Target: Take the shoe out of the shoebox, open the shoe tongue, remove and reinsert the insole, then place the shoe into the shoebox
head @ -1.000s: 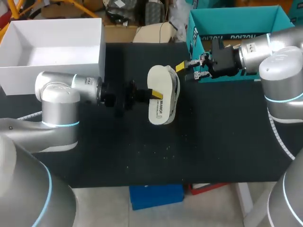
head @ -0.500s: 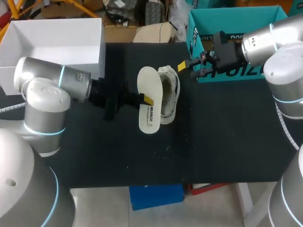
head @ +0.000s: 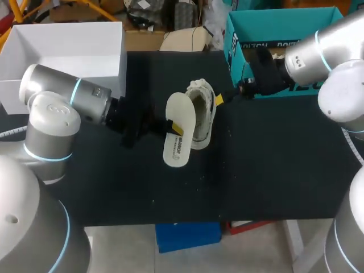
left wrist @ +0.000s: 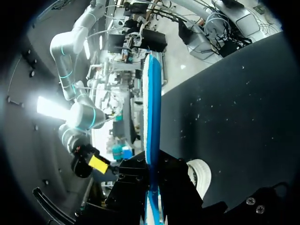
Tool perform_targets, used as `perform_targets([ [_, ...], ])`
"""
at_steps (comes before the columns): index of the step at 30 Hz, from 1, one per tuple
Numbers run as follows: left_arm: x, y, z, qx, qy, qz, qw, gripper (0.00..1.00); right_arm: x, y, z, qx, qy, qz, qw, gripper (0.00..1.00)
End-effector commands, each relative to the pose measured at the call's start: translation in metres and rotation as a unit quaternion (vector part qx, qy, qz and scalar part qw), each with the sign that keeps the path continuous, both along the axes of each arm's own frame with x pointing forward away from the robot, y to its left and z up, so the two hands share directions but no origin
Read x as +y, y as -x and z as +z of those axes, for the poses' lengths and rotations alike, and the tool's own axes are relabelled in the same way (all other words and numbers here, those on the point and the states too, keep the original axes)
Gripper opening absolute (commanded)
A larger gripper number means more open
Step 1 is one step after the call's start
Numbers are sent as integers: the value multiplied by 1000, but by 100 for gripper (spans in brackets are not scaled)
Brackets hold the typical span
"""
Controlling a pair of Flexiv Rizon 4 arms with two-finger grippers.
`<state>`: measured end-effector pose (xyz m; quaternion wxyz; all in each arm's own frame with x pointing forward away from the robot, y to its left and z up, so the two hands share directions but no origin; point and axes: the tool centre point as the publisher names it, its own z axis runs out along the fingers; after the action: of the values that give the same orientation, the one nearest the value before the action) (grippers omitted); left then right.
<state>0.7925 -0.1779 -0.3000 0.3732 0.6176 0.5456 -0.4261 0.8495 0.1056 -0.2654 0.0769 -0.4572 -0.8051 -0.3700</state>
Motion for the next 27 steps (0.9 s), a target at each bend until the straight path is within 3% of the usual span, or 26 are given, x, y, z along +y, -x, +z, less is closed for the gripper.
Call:
perform_targets([
  [1, -4, -3, -4, 15, -25, -18, 999, 0, -12, 27, 11, -46, 68, -30, 996, 100],
  [6, -6, 6, -10, 89, -75, -16, 993, 0, -16, 45, 11, -56, 67, 4, 996, 100],
  [15, -9, 22, -20, 148, -151, -82, 974, 0, -16, 45, 11, -56, 67, 4, 996, 100],
  [19, -12, 19, -24, 184, -142, -135, 963, 0, -16, 45, 11, -56, 67, 4, 996, 100],
  [22, -16, 12, -28, 182, -191, -140, 954, 0, -16, 45, 11, -56, 67, 4, 996, 100],
  [27, -24, -4, -28, 181, -206, -157, 949, 0, -16, 45, 11, -56, 67, 4, 996, 100],
])
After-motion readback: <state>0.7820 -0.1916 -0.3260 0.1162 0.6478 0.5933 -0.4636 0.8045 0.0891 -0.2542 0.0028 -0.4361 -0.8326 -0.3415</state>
